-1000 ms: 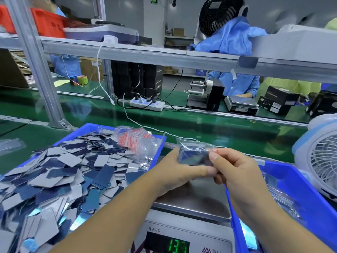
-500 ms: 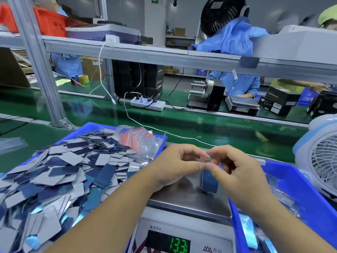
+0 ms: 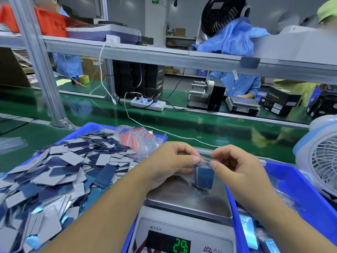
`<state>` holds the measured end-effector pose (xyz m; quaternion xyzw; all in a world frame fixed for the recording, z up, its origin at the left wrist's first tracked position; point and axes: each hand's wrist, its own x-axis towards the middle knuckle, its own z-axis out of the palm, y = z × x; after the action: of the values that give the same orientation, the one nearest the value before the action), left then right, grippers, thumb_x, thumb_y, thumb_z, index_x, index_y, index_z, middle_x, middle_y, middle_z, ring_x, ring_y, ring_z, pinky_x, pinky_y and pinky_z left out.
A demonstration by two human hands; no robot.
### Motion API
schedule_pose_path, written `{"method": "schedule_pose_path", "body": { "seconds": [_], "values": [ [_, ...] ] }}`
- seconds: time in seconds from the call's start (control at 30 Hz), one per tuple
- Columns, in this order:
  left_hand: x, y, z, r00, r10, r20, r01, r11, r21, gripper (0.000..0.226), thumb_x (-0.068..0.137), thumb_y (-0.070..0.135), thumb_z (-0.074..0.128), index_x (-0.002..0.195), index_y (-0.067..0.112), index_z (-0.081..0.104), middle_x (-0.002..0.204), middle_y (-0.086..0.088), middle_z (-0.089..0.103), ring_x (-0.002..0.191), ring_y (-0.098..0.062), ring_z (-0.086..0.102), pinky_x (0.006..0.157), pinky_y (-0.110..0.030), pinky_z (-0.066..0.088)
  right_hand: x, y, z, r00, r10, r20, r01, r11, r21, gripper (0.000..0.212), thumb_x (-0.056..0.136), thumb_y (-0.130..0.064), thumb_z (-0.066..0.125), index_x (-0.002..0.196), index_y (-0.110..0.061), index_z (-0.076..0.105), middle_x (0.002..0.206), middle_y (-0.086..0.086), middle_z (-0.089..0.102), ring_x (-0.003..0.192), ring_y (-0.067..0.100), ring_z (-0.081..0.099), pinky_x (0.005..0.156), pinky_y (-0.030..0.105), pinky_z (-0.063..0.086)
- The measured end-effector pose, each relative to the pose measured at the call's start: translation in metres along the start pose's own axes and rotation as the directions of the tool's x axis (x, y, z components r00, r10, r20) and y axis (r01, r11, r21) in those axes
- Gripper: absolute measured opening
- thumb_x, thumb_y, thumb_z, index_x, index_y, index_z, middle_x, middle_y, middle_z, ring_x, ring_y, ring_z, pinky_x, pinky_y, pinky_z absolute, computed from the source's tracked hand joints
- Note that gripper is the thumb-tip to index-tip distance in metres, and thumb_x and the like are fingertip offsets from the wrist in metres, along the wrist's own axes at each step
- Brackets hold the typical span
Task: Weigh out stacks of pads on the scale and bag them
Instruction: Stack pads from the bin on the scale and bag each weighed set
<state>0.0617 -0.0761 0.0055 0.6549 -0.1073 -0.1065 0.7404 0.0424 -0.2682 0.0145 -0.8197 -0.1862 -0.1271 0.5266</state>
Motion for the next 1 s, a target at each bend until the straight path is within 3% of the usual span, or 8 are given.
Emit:
{"method": "schedule_pose_path", "body": {
  "seconds": [0.33, 0.67, 0.9, 1.0],
  "values": [
    [0.001, -0.001, -0.003, 0.999, -0.03, -0.032, 0.029, 1.0, -0.012, 0.014, 0.082, 0.004, 0.078, 0.079, 0.013, 0.068, 0.096, -0.02, 0.068, 0.088, -0.027, 0.069, 0.079, -0.032, 0.059, 0.005, 0.007, -0.005, 1.0, 0.023, -0.021, -0.022, 0.998, 0.057, 0.032, 0.079, -0.003, 0.077, 0.08, -0.033, 0.066, 0.068, -0.005, 0.068, 0.057, 0.005, 0.058, 0.056, 0.017, 0.046],
    [-0.001, 0.004, -0.01, 1.0, 0.02, 0.006, -0.021, 0.996, 0.082, 0.02, 0.081, 0.011, 0.08, 0.069, 0.025, 0.071, 0.096, -0.015, 0.067, 0.092, -0.022, 0.066, 0.081, -0.031, 0.058, 0.007, 0.013, -0.009, 0.999, -0.009, 0.047, 0.002, 0.99, 0.142, 0.032, 0.078, 0.001, 0.079, 0.08, -0.029, 0.066, 0.071, 0.005, 0.072, 0.057, 0.015, 0.064, 0.055, 0.021, 0.051],
    [-0.006, 0.004, -0.001, 0.997, 0.06, 0.054, -0.065, 0.993, 0.101, 0.014, 0.068, 0.025, 0.082, 0.073, 0.023, 0.069, 0.099, -0.02, 0.067, 0.092, -0.026, 0.062, 0.089, -0.046, 0.053, 0.005, 0.011, -0.006, 0.998, -0.039, 0.043, 0.034, 0.994, 0.106, 0.018, 0.071, -0.018, 0.075, 0.078, -0.027, 0.061, 0.071, 0.009, 0.067, 0.061, 0.016, 0.056, 0.055, 0.028, 0.047],
    [-0.006, 0.005, 0.001, 0.996, 0.08, 0.04, -0.084, 0.989, 0.123, 0.011, 0.067, 0.025, 0.08, 0.07, 0.024, 0.07, 0.096, -0.018, 0.066, 0.087, -0.028, 0.058, 0.085, -0.048, 0.049, 0.005, 0.013, -0.007, 0.997, -0.041, 0.067, 0.034, 0.994, 0.108, 0.025, 0.076, -0.008, 0.077, 0.077, -0.027, 0.061, 0.072, 0.01, 0.067, 0.062, 0.018, 0.056, 0.057, 0.034, 0.047]
  ]
}}
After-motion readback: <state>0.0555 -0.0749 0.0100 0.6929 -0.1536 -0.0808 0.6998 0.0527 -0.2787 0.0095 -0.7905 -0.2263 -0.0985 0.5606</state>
